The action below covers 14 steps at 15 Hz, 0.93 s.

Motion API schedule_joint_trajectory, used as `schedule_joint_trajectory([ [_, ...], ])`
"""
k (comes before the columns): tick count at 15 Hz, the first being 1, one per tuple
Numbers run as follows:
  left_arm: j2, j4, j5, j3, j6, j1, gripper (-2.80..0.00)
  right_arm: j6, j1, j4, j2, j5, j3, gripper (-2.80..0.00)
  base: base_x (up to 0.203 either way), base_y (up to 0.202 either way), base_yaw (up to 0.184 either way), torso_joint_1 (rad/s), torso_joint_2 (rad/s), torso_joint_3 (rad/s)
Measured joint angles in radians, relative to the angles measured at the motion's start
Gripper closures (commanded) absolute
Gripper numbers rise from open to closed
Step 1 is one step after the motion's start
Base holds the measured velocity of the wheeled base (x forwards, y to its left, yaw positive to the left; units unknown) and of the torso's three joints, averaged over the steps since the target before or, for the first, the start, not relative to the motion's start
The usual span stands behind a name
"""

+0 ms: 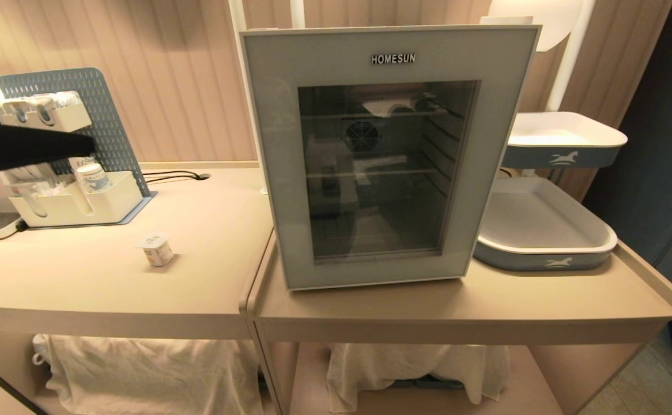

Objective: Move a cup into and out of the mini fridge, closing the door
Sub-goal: Open the freezer door

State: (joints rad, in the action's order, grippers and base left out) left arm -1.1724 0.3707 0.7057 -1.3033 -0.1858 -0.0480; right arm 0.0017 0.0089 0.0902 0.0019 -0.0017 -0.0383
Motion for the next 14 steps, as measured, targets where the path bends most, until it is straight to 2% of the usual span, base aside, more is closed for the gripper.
schedule_joint_trajectory([
  [2, -0.128, -0.223, 0.276, 0.145, 0.06, 0.125, -2.8, 0.0, 0.0, 0.0, 0.0, 0.0, 0.0, 0.0, 0.0, 0.0, 0.0, 0.0, 0.0, 0.0],
  [3, -0.182, -0.338, 0.367, 0.215, 0.094, 0.161, -2.8, 0.0, 0.0, 0.0, 0.0, 0.0, 0.0, 0.0, 0.0, 0.0, 0.0, 0.0, 0.0, 0.0],
  [4, -0.237, -0.463, 0.429, 0.272, 0.125, 0.186, -2.8, 0.0, 0.0, 0.0, 0.0, 0.0, 0.0, 0.0, 0.0, 0.0, 0.0, 0.0, 0.0, 0.0],
  [6, -0.339, -0.671, 0.463, 0.325, 0.151, 0.205, -2.8, 0.0, 0.0, 0.0, 0.0, 0.0, 0.0, 0.0, 0.0, 0.0, 0.0, 0.0, 0.0, 0.0],
  [8, -0.427, -0.819, 0.466, 0.329, 0.157, 0.171, -2.8, 0.0, 0.0, 0.0, 0.0, 0.0, 0.0, 0.0, 0.0, 0.0, 0.0, 0.0, 0.0, 0.0],
  [14, -0.614, -0.994, 0.466, 0.266, 0.161, -0.005, -2.8, 0.0, 0.0, 0.0, 0.0, 0.0, 0.0, 0.0, 0.0, 0.0, 0.0, 0.0, 0.0, 0.0],
])
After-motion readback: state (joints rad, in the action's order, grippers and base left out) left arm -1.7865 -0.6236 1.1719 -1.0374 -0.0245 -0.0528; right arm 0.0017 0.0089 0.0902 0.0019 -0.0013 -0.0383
